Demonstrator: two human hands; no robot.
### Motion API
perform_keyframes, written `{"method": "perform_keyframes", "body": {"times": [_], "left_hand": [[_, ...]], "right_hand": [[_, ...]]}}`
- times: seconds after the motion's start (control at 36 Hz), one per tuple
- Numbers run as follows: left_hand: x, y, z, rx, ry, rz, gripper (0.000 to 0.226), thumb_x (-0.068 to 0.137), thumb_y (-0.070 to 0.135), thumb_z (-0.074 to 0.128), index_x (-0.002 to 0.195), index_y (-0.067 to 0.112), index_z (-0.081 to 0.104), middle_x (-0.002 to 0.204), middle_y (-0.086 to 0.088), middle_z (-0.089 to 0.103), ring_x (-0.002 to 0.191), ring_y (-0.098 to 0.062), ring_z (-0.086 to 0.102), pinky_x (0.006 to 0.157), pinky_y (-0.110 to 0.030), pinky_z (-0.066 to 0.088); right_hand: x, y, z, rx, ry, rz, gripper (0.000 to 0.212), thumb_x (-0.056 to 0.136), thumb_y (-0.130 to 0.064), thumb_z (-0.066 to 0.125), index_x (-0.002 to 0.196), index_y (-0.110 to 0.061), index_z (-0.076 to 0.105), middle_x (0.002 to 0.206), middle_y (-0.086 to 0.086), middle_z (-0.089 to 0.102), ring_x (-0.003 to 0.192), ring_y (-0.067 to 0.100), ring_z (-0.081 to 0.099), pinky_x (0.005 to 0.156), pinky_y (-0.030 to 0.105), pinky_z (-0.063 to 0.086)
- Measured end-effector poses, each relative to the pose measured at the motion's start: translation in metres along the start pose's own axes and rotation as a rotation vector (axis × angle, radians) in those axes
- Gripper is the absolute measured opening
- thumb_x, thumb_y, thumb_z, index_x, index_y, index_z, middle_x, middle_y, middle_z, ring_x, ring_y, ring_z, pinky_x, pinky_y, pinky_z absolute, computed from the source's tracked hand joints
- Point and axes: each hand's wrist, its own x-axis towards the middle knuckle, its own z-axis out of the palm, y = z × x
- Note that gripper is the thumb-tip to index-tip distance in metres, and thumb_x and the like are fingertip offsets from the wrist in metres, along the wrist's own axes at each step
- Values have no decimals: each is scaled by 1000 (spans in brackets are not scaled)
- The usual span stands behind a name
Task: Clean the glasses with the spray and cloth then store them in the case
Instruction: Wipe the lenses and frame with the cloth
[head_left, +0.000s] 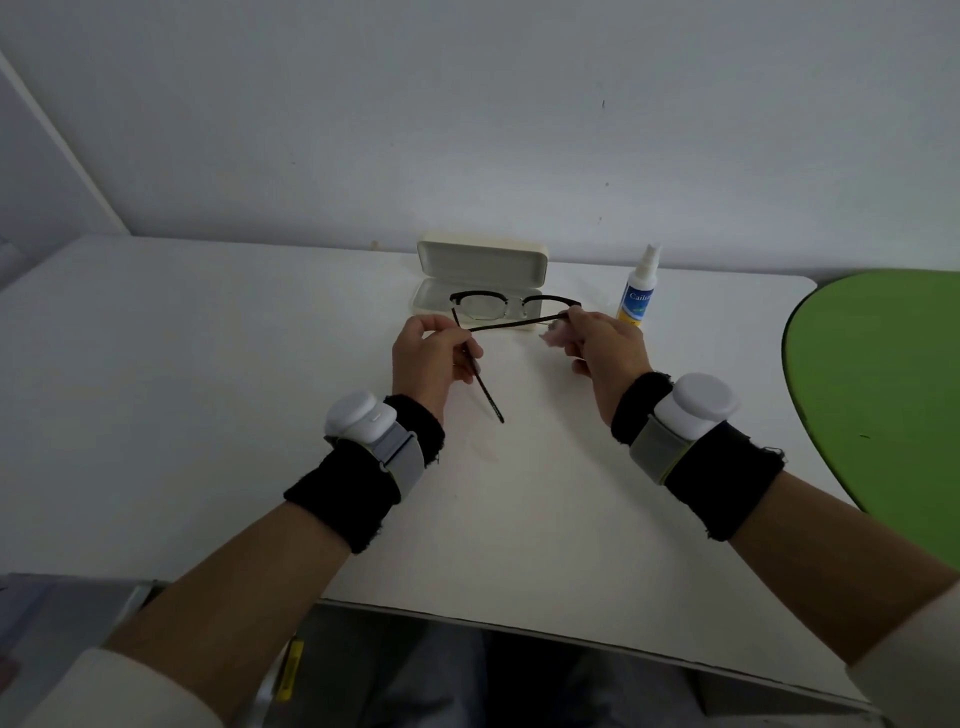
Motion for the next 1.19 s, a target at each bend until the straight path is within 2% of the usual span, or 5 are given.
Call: {"method": "perform_keyframes", "body": {"times": [0.22,0.36,0.56,0.75,1.19], "left_hand": [[1,1,0,31,24,4,12,79,-2,51,87,7,50,60,-14,56,41,-20,35,44,-28,30],[2,-1,-3,23,30,-23,11,79,-2,52,88,5,52,59,-14,55,38,-18,32,45,-29,26],[6,-3,-10,38,57,-25,10,77,1,53,86,6,55,54,-10,54,38,-16,34,45,-27,27],[11,1,-15,4,75,-25,11,78,-1,52,86,5,58,54,-8,53,38,-16,36,44,-25,30],[11,2,-23,-21,32,-57,7,79,1,55,83,5,57,53,-9,54,38,-17,35,42,-23,29]], "right_hand": [[2,-4,-1,12,-61,-5,27,102,-20,39,91,-7,60,71,7,75,55,9,51,51,23,39],[3,-5,-2,-28,-70,4,42,103,-20,36,111,14,58,86,14,77,56,9,52,50,22,40],[-1,-4,-1,72,-42,-25,25,101,-17,45,80,-9,57,73,11,74,48,13,46,48,23,39],[2,-9,-3,83,-69,1,25,99,-18,50,76,-11,58,49,-5,60,41,11,39,48,24,32],[5,-20,-6,86,-132,73,22,97,-19,53,77,-13,61,54,0,55,40,9,41,47,21,37]]}}
